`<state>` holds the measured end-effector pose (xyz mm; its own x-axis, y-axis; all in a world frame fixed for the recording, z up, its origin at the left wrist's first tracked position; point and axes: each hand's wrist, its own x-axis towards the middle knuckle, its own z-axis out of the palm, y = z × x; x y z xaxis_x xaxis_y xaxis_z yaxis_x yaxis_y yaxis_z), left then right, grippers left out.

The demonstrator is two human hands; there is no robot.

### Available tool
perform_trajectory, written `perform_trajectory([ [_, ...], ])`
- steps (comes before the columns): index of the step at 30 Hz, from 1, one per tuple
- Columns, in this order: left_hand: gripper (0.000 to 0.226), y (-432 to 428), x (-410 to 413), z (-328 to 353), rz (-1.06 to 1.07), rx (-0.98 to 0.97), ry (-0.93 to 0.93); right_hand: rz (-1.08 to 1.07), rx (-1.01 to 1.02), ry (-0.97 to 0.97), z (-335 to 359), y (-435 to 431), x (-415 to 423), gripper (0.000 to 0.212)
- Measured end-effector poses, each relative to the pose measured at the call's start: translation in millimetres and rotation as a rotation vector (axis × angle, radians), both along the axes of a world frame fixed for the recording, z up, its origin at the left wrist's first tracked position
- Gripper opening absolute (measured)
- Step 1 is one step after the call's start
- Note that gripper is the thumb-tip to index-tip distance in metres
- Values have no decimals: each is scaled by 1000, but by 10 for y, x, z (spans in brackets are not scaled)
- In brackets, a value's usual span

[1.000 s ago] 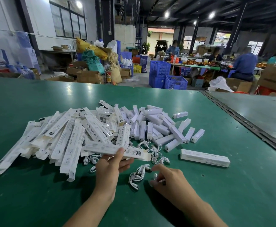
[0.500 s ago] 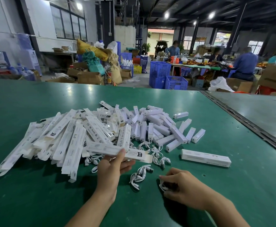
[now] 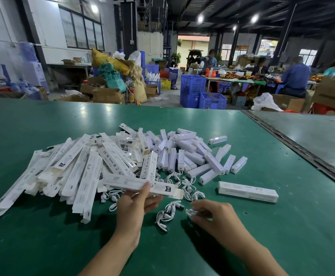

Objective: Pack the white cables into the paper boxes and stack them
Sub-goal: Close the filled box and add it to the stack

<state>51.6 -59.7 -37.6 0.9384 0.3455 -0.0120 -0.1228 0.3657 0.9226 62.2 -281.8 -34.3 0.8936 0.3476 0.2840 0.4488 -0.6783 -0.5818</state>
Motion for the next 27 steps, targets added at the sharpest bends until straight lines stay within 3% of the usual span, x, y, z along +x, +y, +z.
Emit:
perform_trajectory([
  [7,19,-65,-28,-2,-33,35,-28,-98,394,1,59,128,-80,19],
  [13,18,-150,-58,-38,-91,100,-55,-128,594,235,75,174,-58,49],
  [21,14,-166,-73,-25,-124,119,-68,-52,772,431,101,195,-54,67],
  [27,14,-172,-98,-20,-135,161,-92,-120,903,507,76,216,-66,68],
])
